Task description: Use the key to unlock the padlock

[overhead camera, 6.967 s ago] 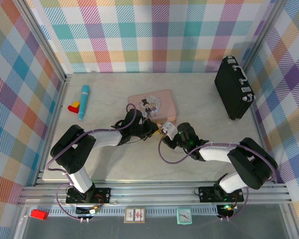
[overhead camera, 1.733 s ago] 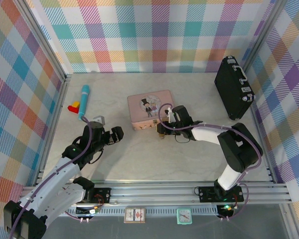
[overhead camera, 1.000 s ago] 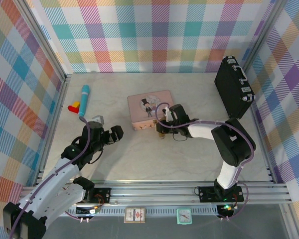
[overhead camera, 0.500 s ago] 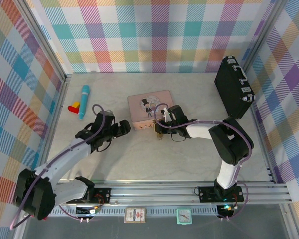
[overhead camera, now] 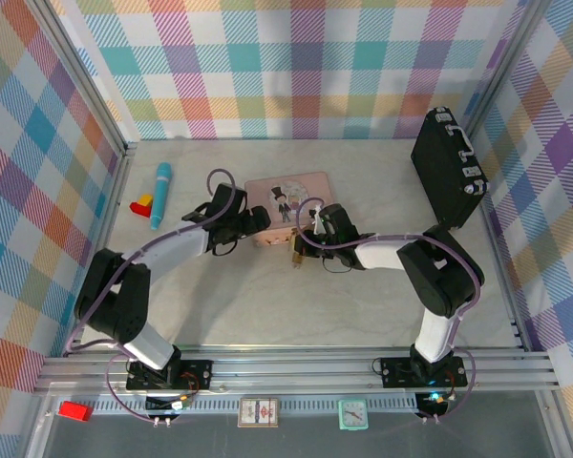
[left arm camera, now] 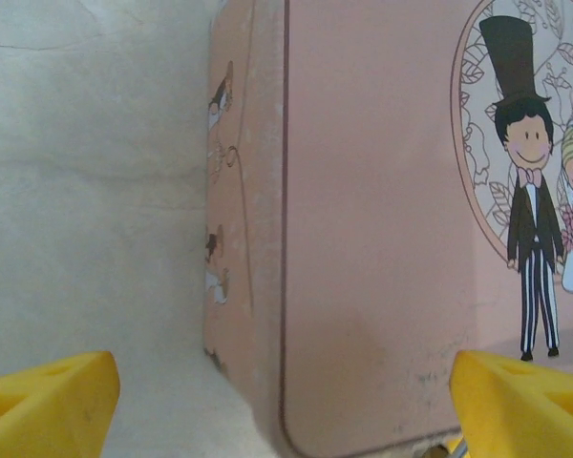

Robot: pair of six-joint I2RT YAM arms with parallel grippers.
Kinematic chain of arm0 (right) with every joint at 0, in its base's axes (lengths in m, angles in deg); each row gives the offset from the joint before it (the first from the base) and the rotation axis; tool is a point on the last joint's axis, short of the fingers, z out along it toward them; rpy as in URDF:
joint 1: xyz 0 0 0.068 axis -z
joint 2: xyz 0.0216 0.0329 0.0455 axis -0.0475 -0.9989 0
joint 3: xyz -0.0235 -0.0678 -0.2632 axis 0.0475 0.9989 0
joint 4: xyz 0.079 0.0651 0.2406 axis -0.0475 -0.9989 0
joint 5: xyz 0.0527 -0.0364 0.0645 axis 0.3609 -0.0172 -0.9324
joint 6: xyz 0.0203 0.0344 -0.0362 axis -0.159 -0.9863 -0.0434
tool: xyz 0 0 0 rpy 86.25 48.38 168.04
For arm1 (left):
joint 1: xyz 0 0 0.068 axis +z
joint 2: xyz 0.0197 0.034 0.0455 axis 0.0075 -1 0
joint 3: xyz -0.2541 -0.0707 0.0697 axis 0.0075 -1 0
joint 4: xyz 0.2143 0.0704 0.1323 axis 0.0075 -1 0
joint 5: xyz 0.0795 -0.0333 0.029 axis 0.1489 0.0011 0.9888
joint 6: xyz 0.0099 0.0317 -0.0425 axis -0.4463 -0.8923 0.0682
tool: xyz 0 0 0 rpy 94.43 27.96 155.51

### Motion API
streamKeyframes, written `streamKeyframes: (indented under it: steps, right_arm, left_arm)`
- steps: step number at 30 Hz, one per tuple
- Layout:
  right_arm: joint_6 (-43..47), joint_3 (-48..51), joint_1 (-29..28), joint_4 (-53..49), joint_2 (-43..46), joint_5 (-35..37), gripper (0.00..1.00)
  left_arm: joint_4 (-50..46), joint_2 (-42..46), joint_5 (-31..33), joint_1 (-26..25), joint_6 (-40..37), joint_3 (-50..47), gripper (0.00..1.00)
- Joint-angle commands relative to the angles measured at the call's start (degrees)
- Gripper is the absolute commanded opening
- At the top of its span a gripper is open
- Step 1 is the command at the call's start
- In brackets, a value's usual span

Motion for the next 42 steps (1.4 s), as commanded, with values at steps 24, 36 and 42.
streamKeyframes:
  steps: [24, 36, 42]
  right_arm:
    - [-23.49, 9.33, 0.09, 11.52, 0.65, 7.40, 0.00]
    - [-31.08, 12.68, 0.09, 22.21, -2.37, 9.72, 0.00]
    - [-31.83, 13.45, 0.48, 20.78, -1.33, 13.16, 0.00]
  left_arm:
    - [4.19, -11.87, -0.66, -0.95, 5.73, 4.45, 0.80]
    - [5.22, -9.82, 1.29, -5.35, 11.18, 1.14, 0.78]
    - [6.07, -8.18, 1.14, -8.56, 14.32, -0.46, 0.78]
